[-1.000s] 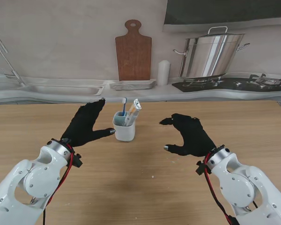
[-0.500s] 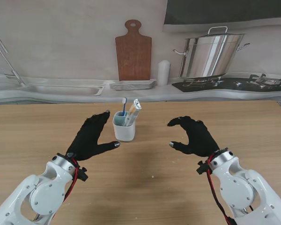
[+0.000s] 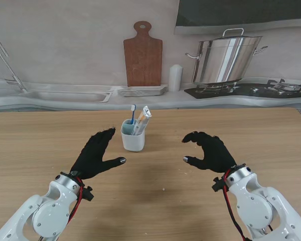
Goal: Organize toothpaste and toothbrush
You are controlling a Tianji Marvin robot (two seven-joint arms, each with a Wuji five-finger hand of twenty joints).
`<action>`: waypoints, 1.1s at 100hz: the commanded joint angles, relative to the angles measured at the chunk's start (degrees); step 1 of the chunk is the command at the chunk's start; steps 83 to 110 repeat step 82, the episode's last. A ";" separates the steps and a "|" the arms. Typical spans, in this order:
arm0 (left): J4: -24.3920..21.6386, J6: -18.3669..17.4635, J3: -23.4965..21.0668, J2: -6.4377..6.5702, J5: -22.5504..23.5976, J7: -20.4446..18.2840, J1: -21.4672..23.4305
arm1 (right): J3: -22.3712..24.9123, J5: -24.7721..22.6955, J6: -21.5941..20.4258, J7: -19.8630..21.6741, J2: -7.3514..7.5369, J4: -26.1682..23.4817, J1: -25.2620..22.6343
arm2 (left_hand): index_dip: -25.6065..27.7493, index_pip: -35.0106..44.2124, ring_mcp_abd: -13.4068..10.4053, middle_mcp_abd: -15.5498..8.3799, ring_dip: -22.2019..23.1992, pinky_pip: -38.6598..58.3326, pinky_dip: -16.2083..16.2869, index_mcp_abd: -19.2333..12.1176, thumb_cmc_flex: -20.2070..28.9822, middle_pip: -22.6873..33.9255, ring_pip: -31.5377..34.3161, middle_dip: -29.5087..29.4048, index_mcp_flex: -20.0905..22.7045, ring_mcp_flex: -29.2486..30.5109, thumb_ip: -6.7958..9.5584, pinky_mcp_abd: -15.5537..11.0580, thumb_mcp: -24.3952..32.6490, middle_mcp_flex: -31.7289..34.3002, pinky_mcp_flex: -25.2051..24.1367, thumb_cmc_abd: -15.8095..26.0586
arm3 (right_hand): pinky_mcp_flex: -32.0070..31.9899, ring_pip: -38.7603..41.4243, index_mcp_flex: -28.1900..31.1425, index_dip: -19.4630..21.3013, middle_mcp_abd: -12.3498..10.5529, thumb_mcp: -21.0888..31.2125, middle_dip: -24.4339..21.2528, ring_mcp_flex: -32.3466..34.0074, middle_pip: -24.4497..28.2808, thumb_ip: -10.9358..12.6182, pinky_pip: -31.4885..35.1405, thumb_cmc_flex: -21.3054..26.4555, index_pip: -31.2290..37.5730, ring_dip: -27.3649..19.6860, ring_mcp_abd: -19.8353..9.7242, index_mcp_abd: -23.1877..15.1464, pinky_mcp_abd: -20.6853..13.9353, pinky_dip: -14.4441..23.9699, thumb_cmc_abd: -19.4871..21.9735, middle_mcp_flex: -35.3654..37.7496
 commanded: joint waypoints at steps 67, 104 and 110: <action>0.19 -0.24 0.58 -0.44 0.70 0.37 0.28 | 0.18 -0.22 0.54 0.26 -0.33 1.39 -1.49 | 2.05 2.26 1.00 0.13 0.60 1.38 1.23 -0.75 1.01 2.11 2.66 2.74 1.01 1.13 -0.28 1.99 -0.81 1.65 1.10 1.14 | 0.27 -0.20 1.69 1.09 1.62 1.16 1.01 0.29 -0.32 -1.58 0.50 0.49 -0.91 1.89 0.66 -0.62 0.63 1.71 -1.29 0.47; 0.70 -0.15 0.98 -0.41 0.55 0.18 -0.29 | -0.04 0.27 0.90 0.58 -0.32 1.69 -1.26 | 2.23 2.54 1.12 0.09 0.71 1.53 1.49 -1.15 1.26 2.11 2.75 2.76 1.02 1.28 -0.29 2.27 -0.79 1.93 1.18 1.14 | 0.10 -0.22 1.94 1.17 1.69 1.24 1.04 0.16 -0.34 -1.63 0.43 0.58 -0.91 1.97 0.73 -0.62 0.65 1.77 -1.32 0.25; 0.70 -0.15 0.98 -0.41 0.55 0.18 -0.29 | -0.04 0.27 0.90 0.58 -0.32 1.69 -1.26 | 2.23 2.54 1.12 0.09 0.71 1.53 1.49 -1.15 1.26 2.11 2.75 2.76 1.02 1.28 -0.29 2.27 -0.79 1.93 1.18 1.14 | 0.10 -0.22 1.94 1.17 1.69 1.24 1.04 0.16 -0.34 -1.63 0.43 0.58 -0.91 1.97 0.73 -0.62 0.65 1.77 -1.32 0.25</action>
